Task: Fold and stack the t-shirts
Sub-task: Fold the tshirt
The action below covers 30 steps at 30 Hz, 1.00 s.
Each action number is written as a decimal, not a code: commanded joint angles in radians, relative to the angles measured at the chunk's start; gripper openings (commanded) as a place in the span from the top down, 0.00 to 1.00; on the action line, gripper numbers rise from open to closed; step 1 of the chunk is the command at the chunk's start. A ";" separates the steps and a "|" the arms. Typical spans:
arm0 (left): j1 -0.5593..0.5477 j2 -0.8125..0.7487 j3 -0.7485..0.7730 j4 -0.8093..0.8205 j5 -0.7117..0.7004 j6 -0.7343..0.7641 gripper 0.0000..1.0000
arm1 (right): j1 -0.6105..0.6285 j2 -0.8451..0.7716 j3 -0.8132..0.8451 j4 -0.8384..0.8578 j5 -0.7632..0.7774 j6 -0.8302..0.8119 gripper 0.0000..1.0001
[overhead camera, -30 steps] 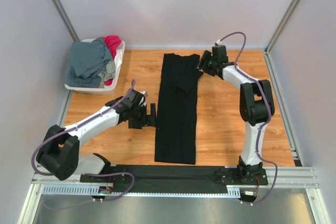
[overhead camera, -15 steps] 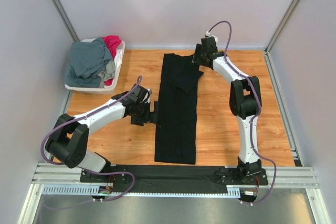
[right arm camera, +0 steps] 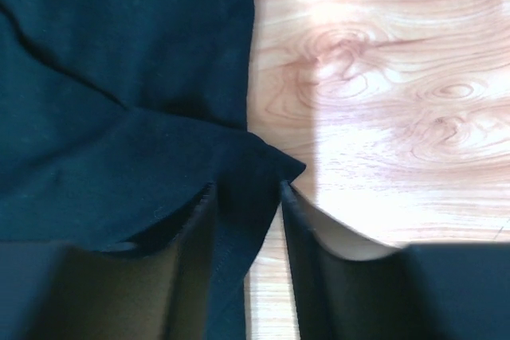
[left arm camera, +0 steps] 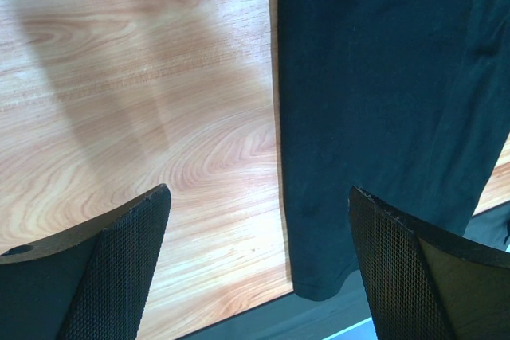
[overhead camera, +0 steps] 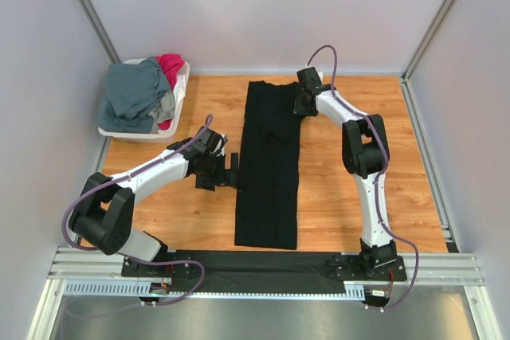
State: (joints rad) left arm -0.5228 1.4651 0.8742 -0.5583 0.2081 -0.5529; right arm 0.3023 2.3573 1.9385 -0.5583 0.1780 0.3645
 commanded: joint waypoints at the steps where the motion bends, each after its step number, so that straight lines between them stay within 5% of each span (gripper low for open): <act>1: 0.004 -0.005 0.012 0.000 0.005 0.019 0.02 | -0.002 0.014 0.056 -0.012 0.026 -0.019 0.64; 10: 0.006 -0.006 0.008 0.004 0.010 0.018 0.02 | 0.003 -0.013 0.056 -0.015 0.046 -0.029 0.92; 23: 0.009 -0.014 -0.009 0.024 0.030 0.011 0.02 | 0.047 -0.030 0.152 -0.065 0.126 -0.119 0.92; 30: 0.010 -0.025 -0.021 0.037 0.037 0.005 0.02 | 0.047 -0.039 0.143 -0.011 -0.040 -0.066 0.99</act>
State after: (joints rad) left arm -0.5179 1.4651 0.8600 -0.5476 0.2272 -0.5537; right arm 0.3485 2.3650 2.0598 -0.6155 0.2165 0.2810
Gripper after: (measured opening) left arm 0.982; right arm 0.024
